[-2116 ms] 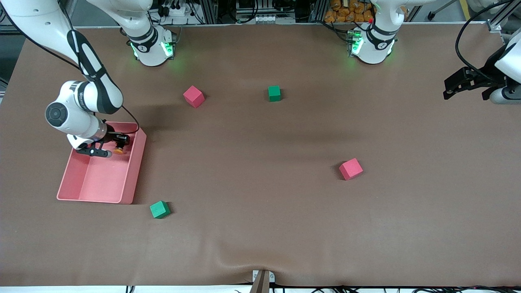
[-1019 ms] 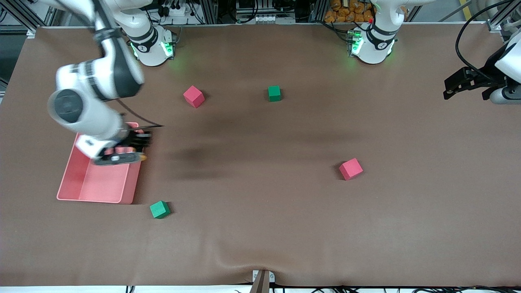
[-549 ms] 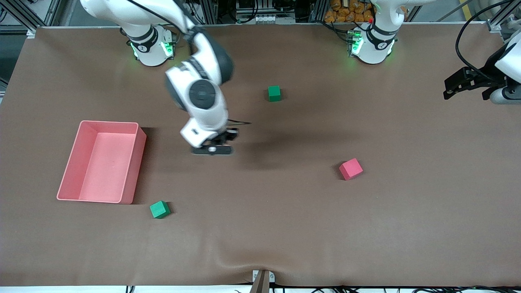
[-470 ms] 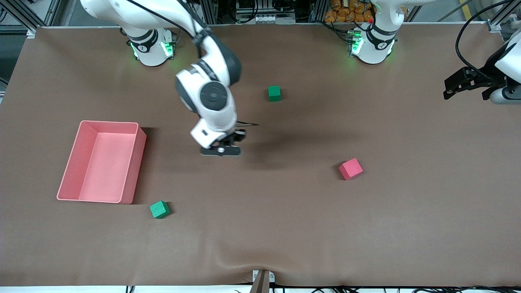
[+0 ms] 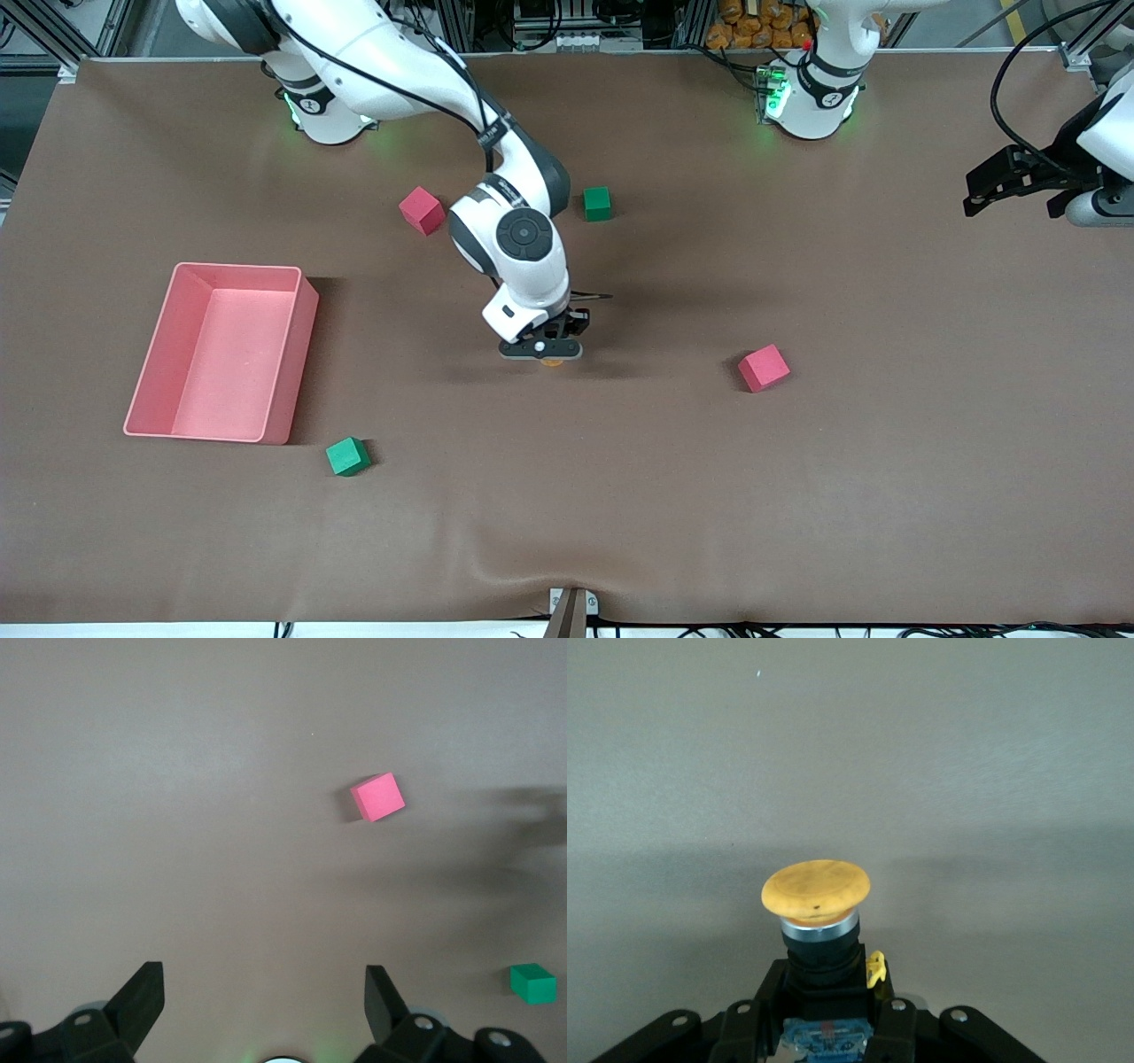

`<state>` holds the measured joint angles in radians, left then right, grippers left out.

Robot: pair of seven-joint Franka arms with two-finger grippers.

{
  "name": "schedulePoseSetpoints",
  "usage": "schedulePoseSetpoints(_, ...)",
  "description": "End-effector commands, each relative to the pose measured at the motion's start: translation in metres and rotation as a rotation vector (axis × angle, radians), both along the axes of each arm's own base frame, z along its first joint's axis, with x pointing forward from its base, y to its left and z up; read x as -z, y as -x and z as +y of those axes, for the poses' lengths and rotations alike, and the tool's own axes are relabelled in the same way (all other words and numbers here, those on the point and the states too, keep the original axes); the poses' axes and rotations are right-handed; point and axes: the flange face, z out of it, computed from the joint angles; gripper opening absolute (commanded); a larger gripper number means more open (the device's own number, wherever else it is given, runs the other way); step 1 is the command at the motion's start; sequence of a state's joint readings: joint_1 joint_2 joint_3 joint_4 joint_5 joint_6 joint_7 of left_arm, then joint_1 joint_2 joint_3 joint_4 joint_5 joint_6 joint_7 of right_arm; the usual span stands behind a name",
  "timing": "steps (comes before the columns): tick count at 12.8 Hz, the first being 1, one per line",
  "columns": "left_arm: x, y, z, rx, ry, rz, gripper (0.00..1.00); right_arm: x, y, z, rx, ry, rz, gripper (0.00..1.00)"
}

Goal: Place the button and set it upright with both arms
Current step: 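Lower the button onto the table and open the right gripper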

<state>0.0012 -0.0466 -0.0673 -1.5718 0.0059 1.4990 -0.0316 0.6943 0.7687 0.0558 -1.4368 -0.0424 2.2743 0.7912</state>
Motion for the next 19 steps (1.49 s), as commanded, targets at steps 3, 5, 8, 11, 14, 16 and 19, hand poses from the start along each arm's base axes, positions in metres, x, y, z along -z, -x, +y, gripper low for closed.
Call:
schedulePoseSetpoints(3,-0.004,0.0,0.002,0.014,0.017,0.006,1.0,0.042,-0.01,0.018,0.012,0.016,0.002,0.16)
schedulePoseSetpoints(5,-0.004,0.0,0.002,0.014,0.017,0.006,1.0,0.049,0.004,0.03,-0.016,0.03,0.013,0.19)
schedulePoseSetpoints(8,-0.003,0.0,0.002,0.014,0.017,0.007,1.0,0.053,0.004,0.027,-0.018,0.041,0.016,1.0)
schedulePoseSetpoints(11,-0.003,0.0,0.002,0.015,0.017,0.007,1.0,0.026,-0.004,0.018,0.002,0.052,0.031,1.0)
schedulePoseSetpoints(14,-0.002,0.001,0.001,0.015,0.017,0.018,1.0,-0.018,-0.019,-0.009,0.039,0.093,0.078,1.0)
schedulePoseSetpoints(16,-0.002,0.001,0.001,0.015,0.015,0.021,1.0,-0.061,-0.037,-0.042,0.066,0.098,0.08,1.0)
schedulePoseSetpoints(19,0.002,0.0,0.001,0.014,0.015,0.027,1.0,-0.097,-0.055,-0.099,-0.091,0.143,0.142,1.0)
